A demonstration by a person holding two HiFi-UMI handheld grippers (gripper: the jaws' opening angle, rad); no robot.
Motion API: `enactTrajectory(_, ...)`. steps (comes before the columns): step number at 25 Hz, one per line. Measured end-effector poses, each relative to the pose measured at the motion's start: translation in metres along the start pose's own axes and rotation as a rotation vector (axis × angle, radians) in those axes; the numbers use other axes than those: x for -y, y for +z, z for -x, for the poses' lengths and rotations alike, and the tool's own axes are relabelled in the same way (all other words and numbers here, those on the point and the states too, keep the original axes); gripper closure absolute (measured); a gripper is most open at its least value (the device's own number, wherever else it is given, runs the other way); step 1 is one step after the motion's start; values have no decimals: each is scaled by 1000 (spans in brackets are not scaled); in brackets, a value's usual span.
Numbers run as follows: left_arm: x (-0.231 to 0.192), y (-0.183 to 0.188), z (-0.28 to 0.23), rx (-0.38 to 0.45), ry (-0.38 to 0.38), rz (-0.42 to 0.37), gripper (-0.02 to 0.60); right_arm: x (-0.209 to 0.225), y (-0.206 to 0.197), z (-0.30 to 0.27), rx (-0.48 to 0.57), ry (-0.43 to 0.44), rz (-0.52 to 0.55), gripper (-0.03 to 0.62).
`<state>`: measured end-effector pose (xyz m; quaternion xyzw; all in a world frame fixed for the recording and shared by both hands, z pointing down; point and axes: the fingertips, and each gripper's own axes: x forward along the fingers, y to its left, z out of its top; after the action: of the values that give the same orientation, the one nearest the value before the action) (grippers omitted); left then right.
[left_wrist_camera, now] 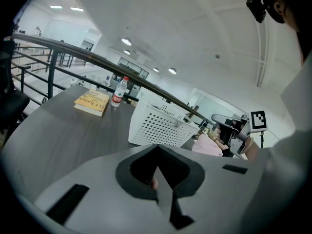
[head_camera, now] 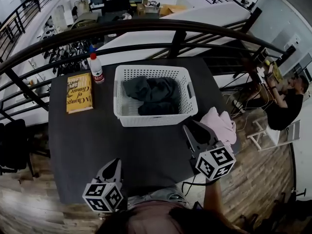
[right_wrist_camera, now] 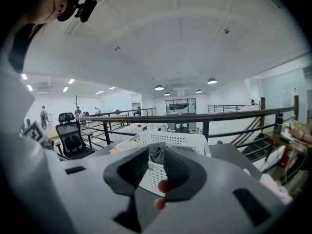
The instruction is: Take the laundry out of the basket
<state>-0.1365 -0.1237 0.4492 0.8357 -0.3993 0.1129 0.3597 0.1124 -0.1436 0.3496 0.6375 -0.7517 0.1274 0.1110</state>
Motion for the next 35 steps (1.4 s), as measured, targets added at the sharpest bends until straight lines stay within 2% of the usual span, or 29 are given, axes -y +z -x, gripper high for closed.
enactTrajectory(9, -25, 14, 3, 28, 13, 51, 583, -12, 28, -34, -48, 35, 122, 453)
enactTrajectory(19, -59, 11, 1, 77, 146, 146, 583, 8, 41, -84, -128, 105, 238, 387)
enactTrajectory(35, -42, 0, -28, 105, 229, 227, 584, 27, 17, -159, -347, 282, 401, 284)
